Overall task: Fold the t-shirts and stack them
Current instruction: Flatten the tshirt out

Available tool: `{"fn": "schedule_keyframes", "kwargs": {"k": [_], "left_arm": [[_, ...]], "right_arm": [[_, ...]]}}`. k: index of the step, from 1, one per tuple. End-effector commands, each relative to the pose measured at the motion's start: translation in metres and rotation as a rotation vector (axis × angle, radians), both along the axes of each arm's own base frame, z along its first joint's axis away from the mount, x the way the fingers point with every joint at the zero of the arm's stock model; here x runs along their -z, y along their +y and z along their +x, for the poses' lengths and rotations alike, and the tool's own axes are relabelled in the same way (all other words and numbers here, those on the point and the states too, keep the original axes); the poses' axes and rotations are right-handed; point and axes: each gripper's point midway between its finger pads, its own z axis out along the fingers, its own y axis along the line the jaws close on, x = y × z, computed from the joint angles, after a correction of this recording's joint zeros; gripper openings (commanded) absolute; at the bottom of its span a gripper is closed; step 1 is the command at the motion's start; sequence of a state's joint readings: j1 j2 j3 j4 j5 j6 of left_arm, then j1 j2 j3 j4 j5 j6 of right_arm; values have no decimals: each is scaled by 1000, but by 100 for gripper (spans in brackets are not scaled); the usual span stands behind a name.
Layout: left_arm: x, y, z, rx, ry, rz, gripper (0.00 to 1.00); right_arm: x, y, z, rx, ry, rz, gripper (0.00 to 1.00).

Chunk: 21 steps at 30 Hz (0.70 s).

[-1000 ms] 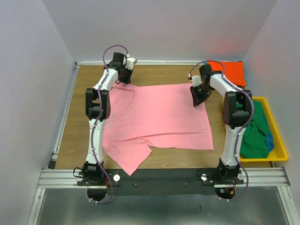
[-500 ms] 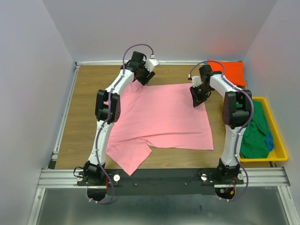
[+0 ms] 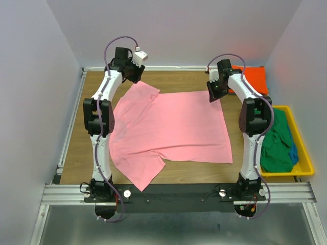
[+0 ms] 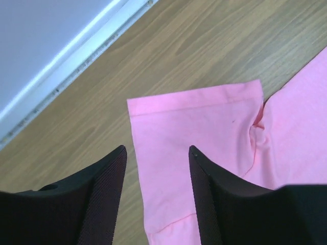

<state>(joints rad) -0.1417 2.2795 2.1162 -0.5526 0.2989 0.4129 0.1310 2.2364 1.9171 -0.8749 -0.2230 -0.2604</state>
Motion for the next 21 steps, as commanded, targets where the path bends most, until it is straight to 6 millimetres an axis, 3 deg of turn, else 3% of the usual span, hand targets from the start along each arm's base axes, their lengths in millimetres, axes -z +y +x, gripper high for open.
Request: {"fn": "schedule_keyframes", "kwargs": {"k": [1, 4, 8, 11, 15, 16, 17, 18, 21], "left_arm": [[44, 7, -34, -7, 218, -108, 50], [62, 20, -49, -56, 280, -89, 45], [86, 31, -70, -90, 360, -55, 44], [97, 43, -71, -138, 383, -33, 43], [117, 70, -57, -225, 412, 13, 42], [106, 74, -43, -241, 383, -1, 42], [122, 78, -40, -250, 411, -2, 42], [124, 86, -38, -272, 428, -1, 42], [126, 88, -15, -282, 399, 4, 42]], "right_arm": [[17, -5, 24, 50, -17, -41, 25], [19, -8, 36, 65, -41, -60, 24], [39, -13, 40, 69, -21, -95, 24], [47, -17, 40, 67, -15, -118, 24], [63, -23, 47, 74, -16, -153, 23], [64, -24, 51, 79, -23, -162, 23], [66, -26, 55, 82, -31, -173, 23], [78, -29, 57, 84, -20, -187, 23], [78, -34, 78, 103, -71, -221, 23]]}}
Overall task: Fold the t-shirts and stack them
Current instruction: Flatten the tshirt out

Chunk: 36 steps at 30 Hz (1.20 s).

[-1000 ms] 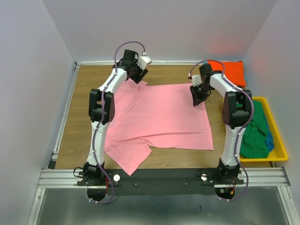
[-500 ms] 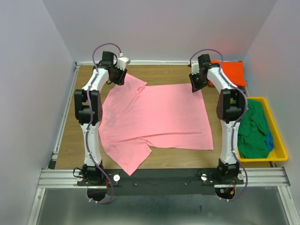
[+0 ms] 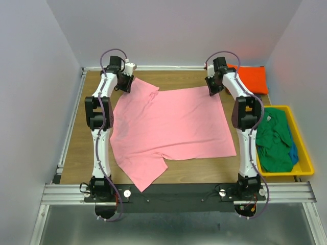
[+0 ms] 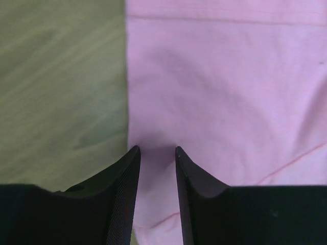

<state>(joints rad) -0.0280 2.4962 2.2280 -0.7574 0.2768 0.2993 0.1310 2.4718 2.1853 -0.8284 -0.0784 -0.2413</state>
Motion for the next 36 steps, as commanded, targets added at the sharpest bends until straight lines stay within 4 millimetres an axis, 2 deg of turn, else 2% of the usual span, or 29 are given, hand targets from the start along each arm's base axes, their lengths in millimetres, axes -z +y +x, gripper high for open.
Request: {"fn": "schedule_keyframes", "kwargs": {"k": [1, 2, 3, 4, 5, 7, 9, 10, 11, 12, 14, 15, 16, 17, 18, 19, 20, 22, 23, 26, 27, 28, 29, 30, 32, 33, 36], "left_arm": [[18, 19, 8, -62, 49, 37, 42], [17, 21, 13, -60, 36, 42, 42], [15, 22, 22, -58, 5, 51, 42], [14, 23, 26, -55, -12, 56, 42], [10, 26, 29, -59, -34, 70, 42], [-5, 33, 43, -79, -109, 103, 44], [-38, 33, 53, -86, -196, 100, 50], [-51, 45, 54, -96, -223, 86, 52], [-65, 41, 55, -85, -252, 70, 54], [-88, 37, 49, -71, -282, 54, 56], [-110, 23, 40, -9, -313, 11, 58], [-123, 16, 28, 9, -316, 1, 58], [-126, 13, 20, 26, -312, -4, 58], [-126, 14, 12, 32, -301, -3, 58], [-123, -4, -6, 69, -273, -13, 58], [-119, -7, -16, 74, -250, -20, 58], [-108, -10, -35, 85, -200, -31, 58], [-93, -16, -57, 102, -134, -66, 56], [-79, -15, -75, 99, -87, -70, 56], [-60, -17, -101, 96, -26, -82, 55], [-50, -16, -116, 94, 9, -80, 54], [-48, -16, -125, 102, 22, -80, 54], [-45, -16, -142, 109, 44, -85, 54], [-43, -17, -153, 119, 58, -88, 54], [-44, -23, -176, 180, 77, -110, 54], [-43, -24, -199, 201, 111, -119, 54], [-42, -23, -236, 275, 145, -101, 53]], "right_arm": [[60, -18, 13, 31, 37, -117, 23], [52, -20, 27, 43, -8, -125, 23], [51, -21, 34, 42, -26, -132, 23], [63, -22, 36, 46, -19, -142, 23], [57, -24, 45, 53, -52, -153, 23], [56, -25, 51, 65, -78, -164, 24], [44, -26, 54, 79, -101, -164, 25], [39, -24, 54, 75, -105, -152, 27], [29, -16, 53, 52, -111, -116, 29], [3, -12, 54, 44, -146, -91, 38], [-15, -1, 44, 3, -146, -35, 55], [-25, 1, 41, -5, -156, -24, 65], [-46, 3, 36, -13, -177, -10, 71], [-52, 5, 32, -23, -179, 6, 80], [-62, 6, 29, -29, -189, 12, 88], [-76, 6, 25, -35, -206, 15, 89], [-75, 6, 17, -42, -189, 19, 90], [-80, 5, 2, -58, -173, 14, 91], [-79, 5, -3, -75, -164, 11, 92], [-80, 2, -20, -87, -132, 1, 92], [-73, 0, -30, -90, -103, -5, 92], [-77, -1, -38, -95, -90, -4, 92], [-78, -1, -45, -102, -78, 0, 91], [-70, -1, -58, -118, -43, -2, 91], [-69, 0, -74, -131, -12, 10, 91], [-67, -1, -89, -143, 14, 11, 91], [-60, -3, -115, -162, 72, 14, 91]]}}
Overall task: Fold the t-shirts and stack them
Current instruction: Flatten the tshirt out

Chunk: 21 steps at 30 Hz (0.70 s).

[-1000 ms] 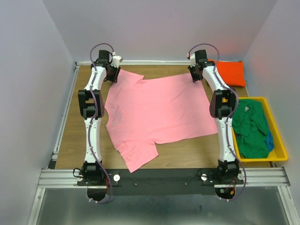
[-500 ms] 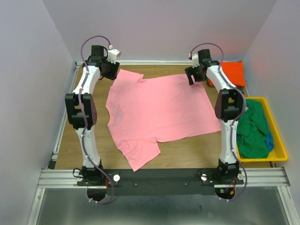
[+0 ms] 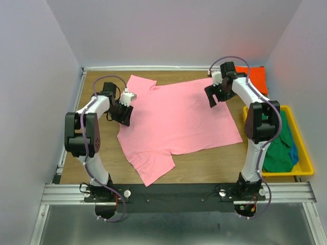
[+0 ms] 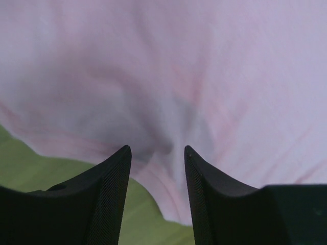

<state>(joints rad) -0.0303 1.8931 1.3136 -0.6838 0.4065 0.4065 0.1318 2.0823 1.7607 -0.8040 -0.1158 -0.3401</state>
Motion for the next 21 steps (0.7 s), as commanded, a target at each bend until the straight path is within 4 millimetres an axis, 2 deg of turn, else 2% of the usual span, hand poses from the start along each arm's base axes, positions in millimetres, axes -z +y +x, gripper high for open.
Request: {"fn": "schedule_keyframes", "kwargs": {"k": [1, 2, 4, 7, 9, 12, 15, 18, 21], "left_arm": [[-36, -5, -47, 127, -44, -22, 52], [-33, -2, -60, 139, -39, -6, 52], [-28, 4, -72, 139, -24, 28, 51], [-13, 7, -93, 143, 25, 37, 49], [-1, 9, -103, 151, 63, 49, 49], [14, 12, -113, 151, 114, 66, 49], [25, 19, -115, 140, 138, 101, 49], [36, 39, -113, 98, 153, 183, 48], [42, 68, -105, 35, 173, 249, 46]], "right_arm": [[2, 1, -51, -64, 106, 9, 90], [6, -1, -58, -66, 123, 0, 88], [15, -5, -75, -75, 167, -17, 80], [23, -9, -88, -78, 199, -31, 66], [26, -9, -92, -73, 216, -29, 58], [31, -13, -95, -64, 231, -49, 54], [35, -18, -99, -63, 244, -77, 53], [38, -22, -104, -61, 254, -97, 52], [41, -22, -112, -65, 273, -92, 52]]}}
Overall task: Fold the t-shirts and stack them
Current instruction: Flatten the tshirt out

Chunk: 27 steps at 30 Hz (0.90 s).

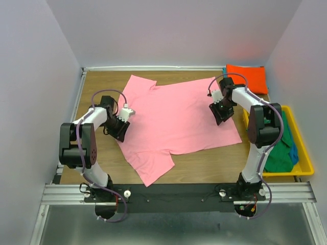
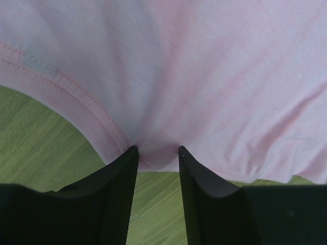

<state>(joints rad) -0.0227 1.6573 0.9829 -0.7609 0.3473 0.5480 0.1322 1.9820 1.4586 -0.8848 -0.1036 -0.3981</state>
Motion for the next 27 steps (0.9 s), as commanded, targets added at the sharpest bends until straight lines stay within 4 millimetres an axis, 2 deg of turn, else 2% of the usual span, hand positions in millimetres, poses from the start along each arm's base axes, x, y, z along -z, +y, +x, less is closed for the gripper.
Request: {"fn": "schedule_keyframes", "kwargs": {"k": [1, 3, 6, 8, 12, 16, 18, 22, 27], "left_arm": [[25, 58, 5, -74, 43, 202, 46], [21, 74, 17, -87, 23, 243, 46], [14, 87, 34, -95, 1, 277, 46], [9, 92, 48, -100, -23, 290, 46], [1, 89, 61, -94, -35, 265, 49], [0, 84, 58, -90, -27, 239, 50], [2, 82, 50, -84, -16, 232, 50], [5, 81, 37, -80, -7, 235, 50], [7, 80, 24, -76, 0, 234, 51]], "right_arm": [[-7, -4, -13, -17, 8, -23, 52], [-7, -3, -17, -17, 17, -14, 52], [-9, 0, -22, -17, 27, 4, 52], [-9, 4, -26, -16, 35, 27, 52], [-5, 8, -32, -14, 58, 48, 52], [0, 10, -30, -13, 69, 59, 52], [8, 9, -29, -11, 78, 50, 51], [26, 2, -36, -18, 111, 16, 50], [36, -9, -47, -19, 132, -46, 49]]}}
